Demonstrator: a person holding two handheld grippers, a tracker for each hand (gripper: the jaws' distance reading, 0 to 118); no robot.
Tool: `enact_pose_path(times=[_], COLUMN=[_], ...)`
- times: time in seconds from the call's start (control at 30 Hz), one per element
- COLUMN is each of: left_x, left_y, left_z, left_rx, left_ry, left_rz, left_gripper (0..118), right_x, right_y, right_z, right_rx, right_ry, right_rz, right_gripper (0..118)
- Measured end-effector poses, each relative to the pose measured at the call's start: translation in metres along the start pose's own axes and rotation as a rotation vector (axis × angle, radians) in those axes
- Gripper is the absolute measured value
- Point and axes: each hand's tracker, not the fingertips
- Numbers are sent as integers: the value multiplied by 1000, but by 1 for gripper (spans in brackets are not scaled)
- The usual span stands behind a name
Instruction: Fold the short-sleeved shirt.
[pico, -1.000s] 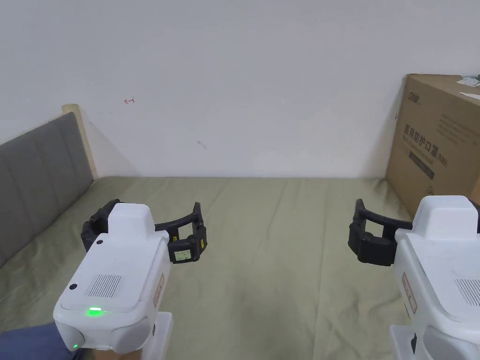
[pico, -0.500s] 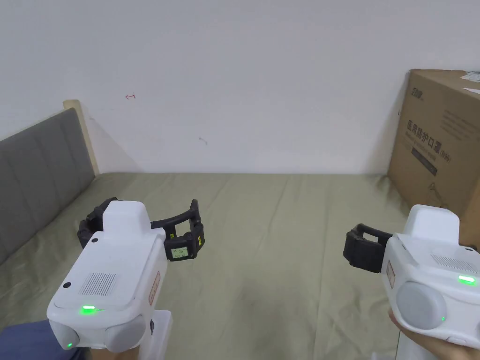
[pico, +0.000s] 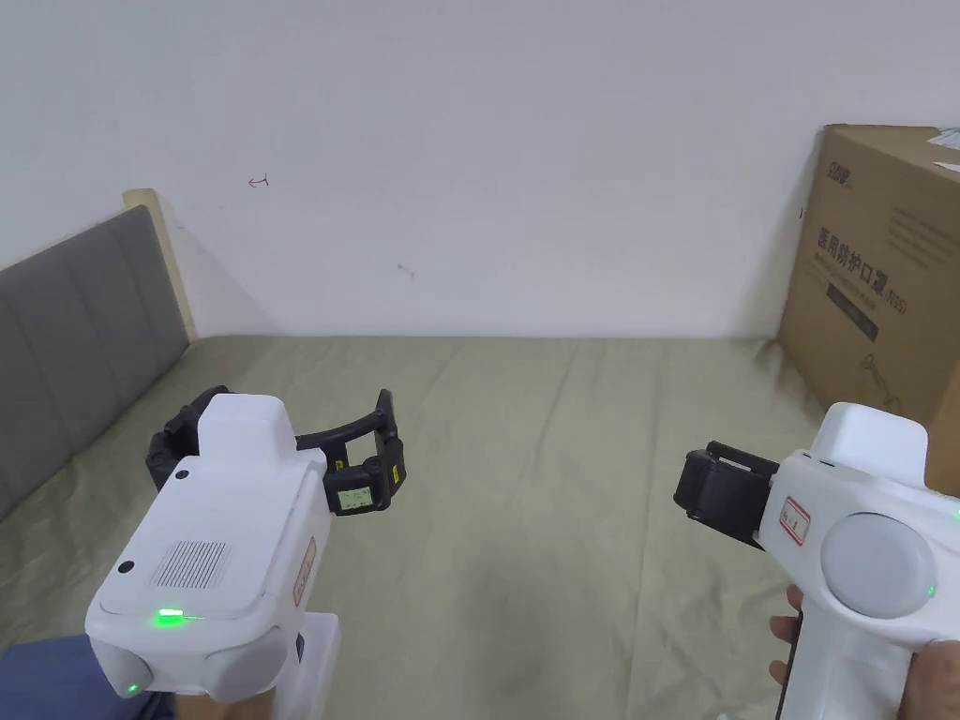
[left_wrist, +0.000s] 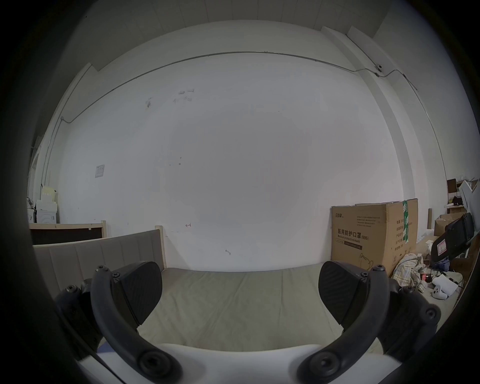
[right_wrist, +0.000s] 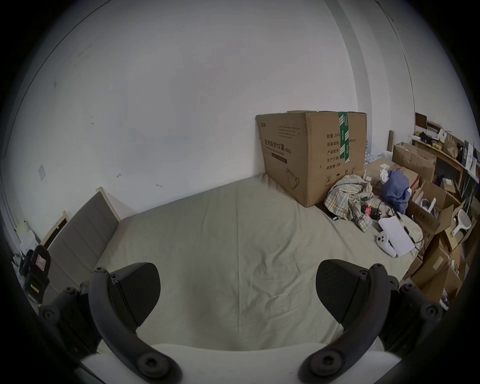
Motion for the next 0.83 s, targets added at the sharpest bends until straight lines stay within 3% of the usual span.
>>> enact_pose_path(times=[0.07,0.1,0.13,0.2,0.37,0.43,0.63,0.83], left_x=[0,0,0,0,0,0,-1,-2], left_y=[0,0,0,0,0,0,-1,-3], left_z=[0,0,0,0,-1,-1,-1,-1], left_rx=[3,4,4,5,3,41,36,33], left_ry=[-1,-2,-2,-4,-4,-6,-3,1], left_rz=[-1,0,1,0,-4,-62,-55,-49], left_gripper=[118,118,118,118,118,118,118,118], right_x=[11,-24,-34,-35,-80,-91,-104,-104], right_y=[-1,-2,-4,-6,-4,-3,-1,-7], right_z=[-5,5,6,5,15,17,28,30], right_rx=[7,18,17,27,68,63,188,416], right_ry=[-5,-18,-18,-6,-59,-52,-8,141], right_rz=[21,53,55,72,128,128,154,155], right_gripper=[118,117,118,118,118,118,117,118])
